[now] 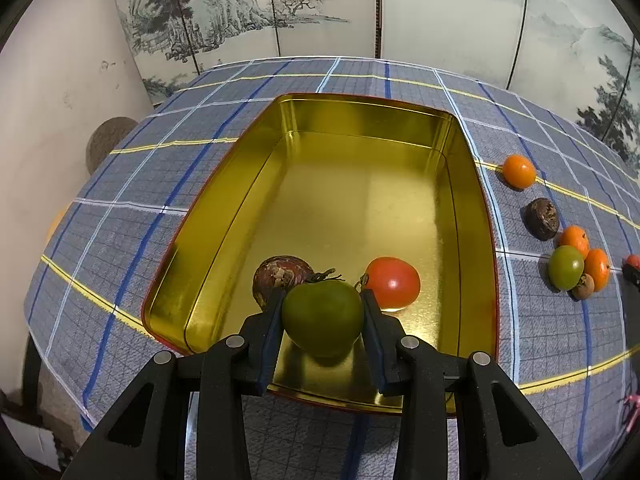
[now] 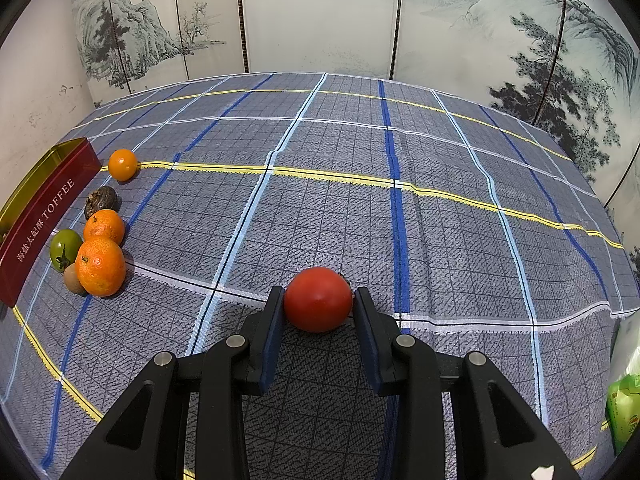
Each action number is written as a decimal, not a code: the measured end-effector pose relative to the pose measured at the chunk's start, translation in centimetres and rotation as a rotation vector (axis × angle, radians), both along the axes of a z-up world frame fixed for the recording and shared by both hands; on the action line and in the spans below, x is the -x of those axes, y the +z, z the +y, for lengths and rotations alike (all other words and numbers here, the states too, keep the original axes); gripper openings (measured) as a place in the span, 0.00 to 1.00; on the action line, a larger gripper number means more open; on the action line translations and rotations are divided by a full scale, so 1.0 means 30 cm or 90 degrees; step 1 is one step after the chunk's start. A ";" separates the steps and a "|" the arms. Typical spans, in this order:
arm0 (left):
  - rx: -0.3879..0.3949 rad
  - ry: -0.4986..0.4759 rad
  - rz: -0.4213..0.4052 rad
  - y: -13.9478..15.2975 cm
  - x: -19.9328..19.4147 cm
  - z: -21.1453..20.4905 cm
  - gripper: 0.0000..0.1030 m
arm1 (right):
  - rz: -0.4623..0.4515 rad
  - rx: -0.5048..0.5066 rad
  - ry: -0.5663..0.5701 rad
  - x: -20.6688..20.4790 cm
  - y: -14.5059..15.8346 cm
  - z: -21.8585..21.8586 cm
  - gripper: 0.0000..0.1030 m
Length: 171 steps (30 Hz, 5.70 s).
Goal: Organize fruits
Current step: 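Carry the green tomato into the tin box with the left tool, then lower the green tomato into the box and open the left tool, then carry the red tomato into the tin box and open the right tool, then move the right tool to the fruits and grasp an orange mandarin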
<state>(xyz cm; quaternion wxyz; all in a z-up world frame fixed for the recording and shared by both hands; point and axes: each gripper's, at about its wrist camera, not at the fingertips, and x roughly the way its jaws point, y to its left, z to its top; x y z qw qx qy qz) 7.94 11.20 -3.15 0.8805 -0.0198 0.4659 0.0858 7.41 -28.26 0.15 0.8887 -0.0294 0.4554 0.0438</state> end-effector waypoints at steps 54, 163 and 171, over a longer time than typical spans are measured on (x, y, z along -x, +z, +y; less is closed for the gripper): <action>-0.008 0.024 -0.074 0.116 0.127 0.039 0.60 | -0.002 0.007 0.000 0.002 -0.001 0.008 0.30; 0.033 0.116 -0.067 0.092 0.326 0.241 0.61 | -0.043 -0.094 0.395 0.151 0.184 0.981 0.40; 0.033 0.076 -0.073 0.114 0.303 0.159 0.61 | -0.046 -0.068 0.287 0.134 0.173 0.694 0.40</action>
